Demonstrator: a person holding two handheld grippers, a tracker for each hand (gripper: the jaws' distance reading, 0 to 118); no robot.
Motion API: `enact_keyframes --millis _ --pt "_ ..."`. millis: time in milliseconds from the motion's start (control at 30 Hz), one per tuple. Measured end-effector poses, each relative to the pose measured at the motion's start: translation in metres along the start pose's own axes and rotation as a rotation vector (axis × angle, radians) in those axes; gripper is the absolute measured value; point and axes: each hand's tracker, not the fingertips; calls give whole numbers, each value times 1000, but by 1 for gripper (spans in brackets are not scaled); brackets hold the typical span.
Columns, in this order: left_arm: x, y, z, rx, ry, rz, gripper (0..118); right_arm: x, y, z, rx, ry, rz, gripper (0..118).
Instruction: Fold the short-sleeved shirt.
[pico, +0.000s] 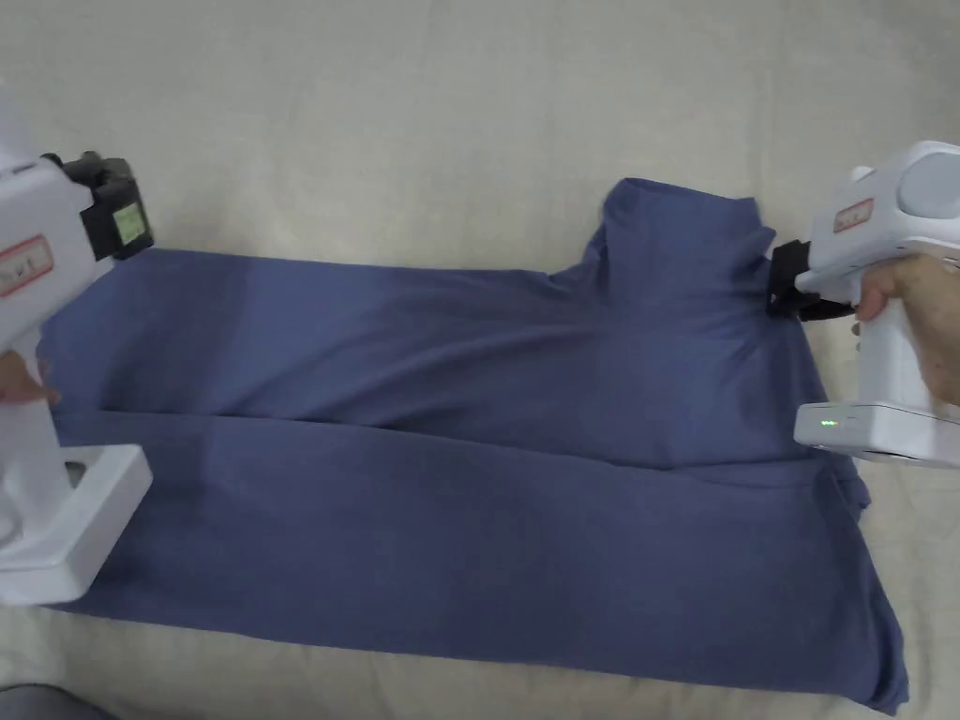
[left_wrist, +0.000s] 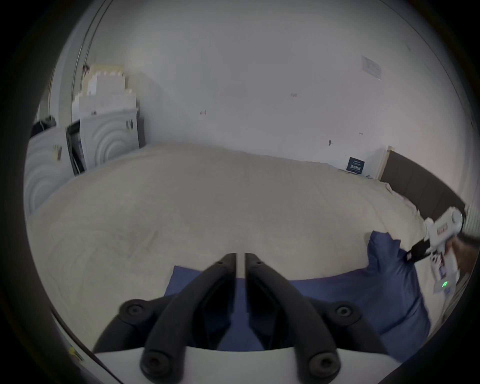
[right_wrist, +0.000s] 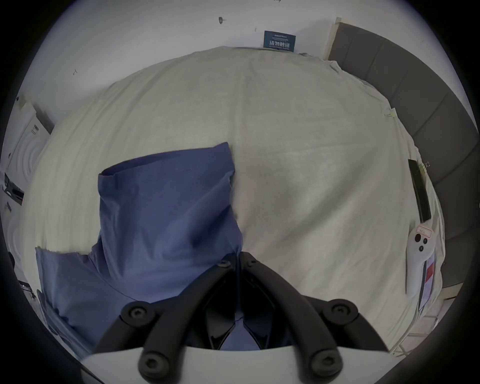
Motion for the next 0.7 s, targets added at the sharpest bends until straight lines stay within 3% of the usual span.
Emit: enact_keyframes --millis 33,100,133,167,300,433,633,700 --pt "-6 9 -3 -20 -18 30 46 1 0 3 3 1 -5 0" --pt "-18 29 -10 -61 -34 66 97 6 1 6 11 7 -17 0" --pt "-24 39 -15 -75 -41 86 113 6 1 9 14 10 -26 0" --pt "-31 47 -20 -87 -54 108 118 6 0 11 17 12 -30 0" --pt "-51 81 -47 -214 -24 156 118 6 3 13 22 30 -30 0" --pt "-71 86 -82 -341 27 78 118 3 6 11 23 18 -12 0" --pt "-78 50 -126 -560 108 -21 118 2 4 6 18 14 -3 0" --pt "-81 41 -136 -562 106 -27 110 3 4 4 13 15 0 0"
